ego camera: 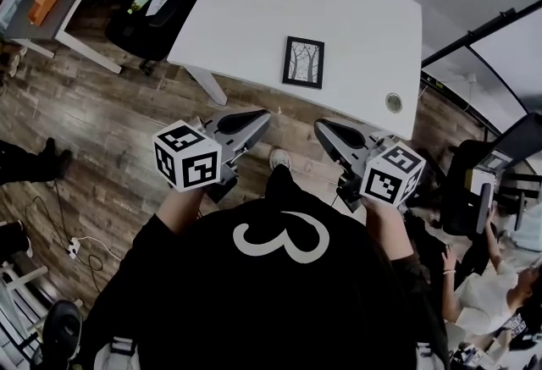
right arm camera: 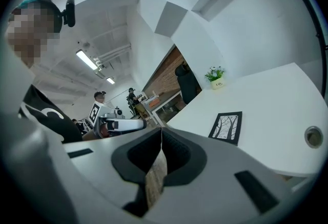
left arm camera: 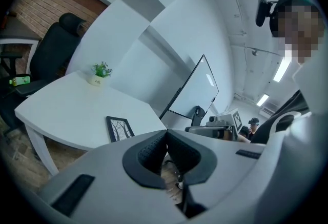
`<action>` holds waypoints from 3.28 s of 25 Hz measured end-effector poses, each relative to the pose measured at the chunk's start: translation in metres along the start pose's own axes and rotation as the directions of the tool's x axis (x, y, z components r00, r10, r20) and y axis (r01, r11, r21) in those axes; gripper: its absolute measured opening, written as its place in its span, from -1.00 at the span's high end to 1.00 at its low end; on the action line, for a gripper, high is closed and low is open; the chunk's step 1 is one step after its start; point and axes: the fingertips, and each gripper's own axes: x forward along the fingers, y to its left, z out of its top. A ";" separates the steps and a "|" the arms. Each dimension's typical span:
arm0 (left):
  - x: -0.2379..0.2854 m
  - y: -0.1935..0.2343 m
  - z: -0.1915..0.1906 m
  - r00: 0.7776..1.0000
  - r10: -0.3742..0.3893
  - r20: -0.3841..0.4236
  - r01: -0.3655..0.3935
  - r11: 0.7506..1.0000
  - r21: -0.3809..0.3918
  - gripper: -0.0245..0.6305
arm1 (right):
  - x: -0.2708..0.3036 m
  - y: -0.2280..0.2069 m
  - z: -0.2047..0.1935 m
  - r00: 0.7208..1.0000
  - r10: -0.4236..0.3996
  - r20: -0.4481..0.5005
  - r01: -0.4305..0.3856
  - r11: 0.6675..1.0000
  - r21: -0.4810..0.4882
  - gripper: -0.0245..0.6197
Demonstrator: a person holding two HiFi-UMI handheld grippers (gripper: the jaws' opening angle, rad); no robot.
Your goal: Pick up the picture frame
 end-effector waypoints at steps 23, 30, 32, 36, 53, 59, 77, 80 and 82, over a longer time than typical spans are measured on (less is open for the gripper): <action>0.147 0.107 0.024 0.980 0.056 -0.189 -0.065 0.997 -0.045 0.87 | 0.057 -0.175 0.044 0.995 0.064 -0.079 -0.061 0.997 0.048 0.85; 0.174 0.147 0.023 0.963 0.111 -0.244 -0.123 0.992 -0.033 0.87 | 0.072 -0.219 0.042 0.992 0.084 -0.090 -0.075 0.992 0.106 0.85; 0.179 0.157 0.022 0.960 0.122 -0.251 -0.138 0.990 -0.044 0.87 | 0.077 -0.229 0.039 0.991 0.079 -0.104 -0.067 0.991 0.114 0.85; 0.190 0.172 0.018 0.955 0.136 -0.264 -0.159 0.985 -0.067 0.87 | 0.083 -0.251 0.028 0.989 0.060 -0.135 -0.041 0.990 0.135 0.84; 0.213 0.232 -0.012 0.922 0.210 -0.325 -0.273 0.948 -0.161 0.56 | 0.112 -0.316 -0.010 0.958 -0.090 -0.272 0.161 0.954 0.254 0.48; 0.221 0.243 -0.020 0.904 0.234 -0.357 -0.314 0.932 -0.183 0.56 | 0.117 -0.323 -0.017 0.954 -0.085 -0.287 0.173 0.939 0.296 0.49; 0.233 0.254 -0.036 0.854 0.273 -0.443 -0.383 0.907 -0.178 0.56 | 0.129 -0.321 -0.032 0.907 -0.168 -0.386 0.277 0.929 0.247 0.49; 0.235 0.257 -0.034 0.853 0.278 -0.442 -0.390 0.903 -0.183 0.58 | 0.131 -0.322 -0.032 0.902 -0.193 -0.386 0.292 0.931 0.218 0.49; 0.233 0.257 -0.035 0.847 0.288 -0.448 -0.399 0.900 -0.175 0.59 | 0.131 -0.320 -0.034 0.892 -0.213 -0.398 0.308 0.932 0.193 0.49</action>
